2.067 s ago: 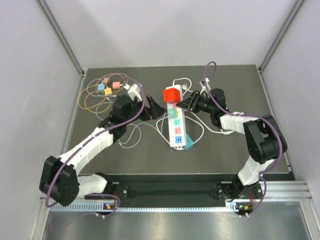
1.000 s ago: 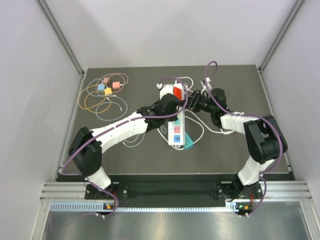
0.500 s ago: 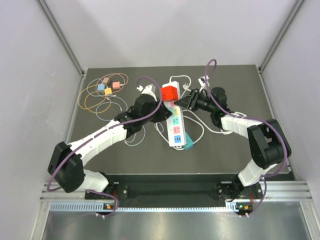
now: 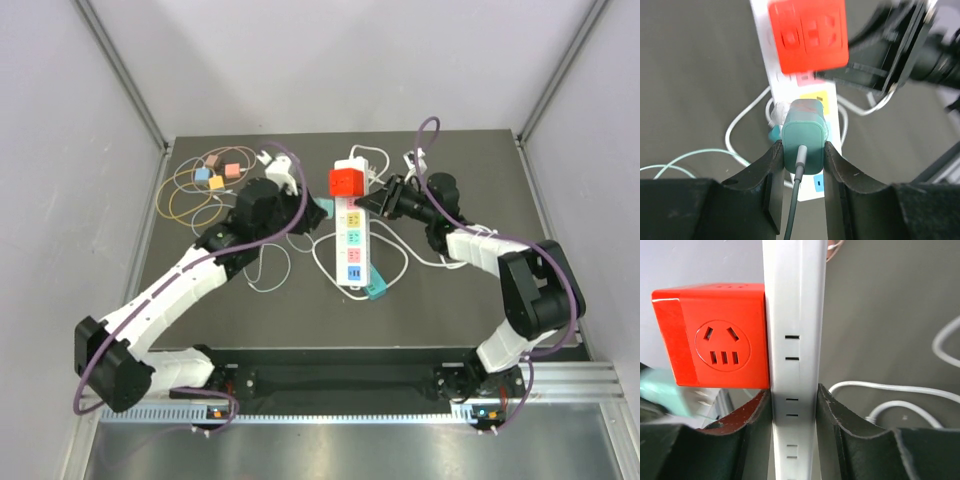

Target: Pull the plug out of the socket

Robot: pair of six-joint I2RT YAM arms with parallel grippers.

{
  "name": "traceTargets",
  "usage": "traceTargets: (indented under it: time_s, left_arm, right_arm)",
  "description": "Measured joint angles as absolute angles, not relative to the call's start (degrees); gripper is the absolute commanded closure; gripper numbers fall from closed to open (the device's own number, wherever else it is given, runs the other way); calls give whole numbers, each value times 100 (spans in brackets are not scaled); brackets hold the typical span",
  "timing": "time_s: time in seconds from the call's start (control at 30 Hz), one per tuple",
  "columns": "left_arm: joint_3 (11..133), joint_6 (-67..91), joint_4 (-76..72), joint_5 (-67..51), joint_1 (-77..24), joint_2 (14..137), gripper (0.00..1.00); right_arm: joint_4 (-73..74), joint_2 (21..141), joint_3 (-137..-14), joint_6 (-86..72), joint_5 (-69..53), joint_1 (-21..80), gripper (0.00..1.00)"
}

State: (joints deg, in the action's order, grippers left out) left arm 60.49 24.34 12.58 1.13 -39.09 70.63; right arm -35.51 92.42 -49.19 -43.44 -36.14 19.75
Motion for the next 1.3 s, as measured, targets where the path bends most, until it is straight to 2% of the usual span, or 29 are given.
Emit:
traceTargets:
  time_s: [0.13,0.3,0.47,0.63,0.8,0.97,1.3]
  left_arm:
    - [6189,3159,1166,-414,-3481,6989,100]
    - [6182,3286,1245,-515,-3527,6932,100]
    - [6289,2762,1699,303,-3406,6641,100]
    - [6659,1734,1887,1984,-3203,6604,100]
    - [6663,1271,1653,2700,-2281,6707,100]
    - [6914,1474,1168,2991,-1505,7526,100]
    - [9021,2263,897,4451,-1240,10136,100]
  right_arm:
    - [-3424,9244,-4917,-4230,-3391,1896,100]
    - [-3400,9244,-4917,-4158,-3310,1892,100]
    - [-3406,9244,-4917,-4158,-3308,1870,100]
    - [-3406,9244,-4917,-4169,-3308,1868,100]
    - [-3422,9244,-4917,-4200,-3310,1861,100]
    - [-3424,9244,-4917,-4222,-3310,1857,100]
    - [-3428,9244,-4917,-4270,-3326,1850,100]
